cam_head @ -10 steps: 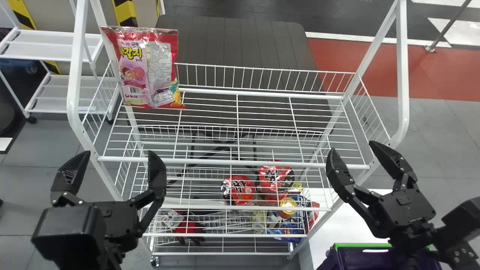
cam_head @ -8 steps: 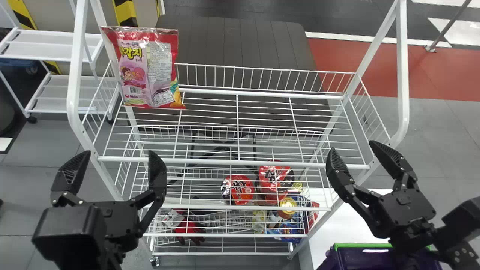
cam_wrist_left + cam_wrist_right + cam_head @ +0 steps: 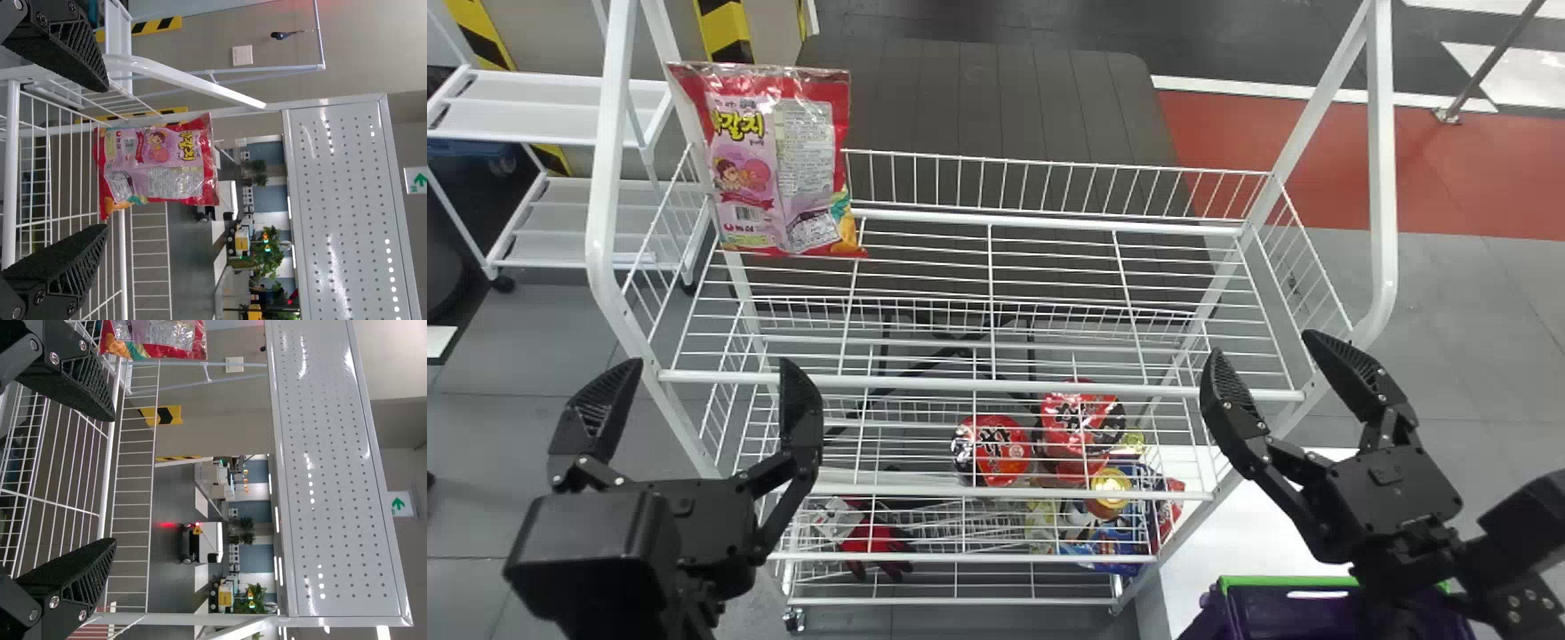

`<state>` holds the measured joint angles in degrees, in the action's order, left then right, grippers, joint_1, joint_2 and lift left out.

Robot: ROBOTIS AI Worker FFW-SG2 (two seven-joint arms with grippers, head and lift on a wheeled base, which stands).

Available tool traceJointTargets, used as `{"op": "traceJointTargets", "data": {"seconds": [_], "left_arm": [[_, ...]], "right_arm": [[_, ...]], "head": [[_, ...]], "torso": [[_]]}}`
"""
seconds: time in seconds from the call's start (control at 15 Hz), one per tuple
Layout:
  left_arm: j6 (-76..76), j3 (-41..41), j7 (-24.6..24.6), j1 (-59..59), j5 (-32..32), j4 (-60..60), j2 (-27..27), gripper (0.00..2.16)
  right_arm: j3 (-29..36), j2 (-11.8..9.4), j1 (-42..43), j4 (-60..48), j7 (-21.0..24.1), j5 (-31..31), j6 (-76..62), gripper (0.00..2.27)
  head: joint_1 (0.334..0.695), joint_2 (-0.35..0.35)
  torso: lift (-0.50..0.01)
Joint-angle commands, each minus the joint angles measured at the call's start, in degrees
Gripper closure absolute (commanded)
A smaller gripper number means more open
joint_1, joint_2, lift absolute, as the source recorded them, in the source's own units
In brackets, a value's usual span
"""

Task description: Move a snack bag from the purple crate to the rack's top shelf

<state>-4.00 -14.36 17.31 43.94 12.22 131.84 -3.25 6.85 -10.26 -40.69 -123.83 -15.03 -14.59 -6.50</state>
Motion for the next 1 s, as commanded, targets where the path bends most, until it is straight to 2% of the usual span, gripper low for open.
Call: {"op": "traceJointTargets", "data": {"seconds": [0.0,0.6,0.8,0.93], "left_arm": [[0.0,0.0,0.0,0.0,0.0,0.0,0.0,0.08],[0.0,-0.1,0.0,0.1,0.0,0.4,-0.1,0.08],[-0.2,-0.1,0.0,0.0,0.1,0.4,-0.1,0.08],[-0.4,-0.1,0.0,-0.1,0.1,0.4,-0.1,0.08]], "right_arm": [[-0.1,0.1,0.0,0.1,0.0,0.0,0.0,0.19],[0.0,0.0,-0.1,0.0,-0.7,0.0,-0.2,0.19],[-0.3,-0.4,0.6,-1.4,-0.7,0.4,7.2,0.19],[-0.1,-0.5,0.6,-1.6,-1.8,0.4,5.4,0.19]], "head": [[0.695,-0.104],[0.695,-0.103],[0.695,-0.1],[0.695,-0.092]], "torso": [[0.0],[0.0],[0.0],[0.0]]}}
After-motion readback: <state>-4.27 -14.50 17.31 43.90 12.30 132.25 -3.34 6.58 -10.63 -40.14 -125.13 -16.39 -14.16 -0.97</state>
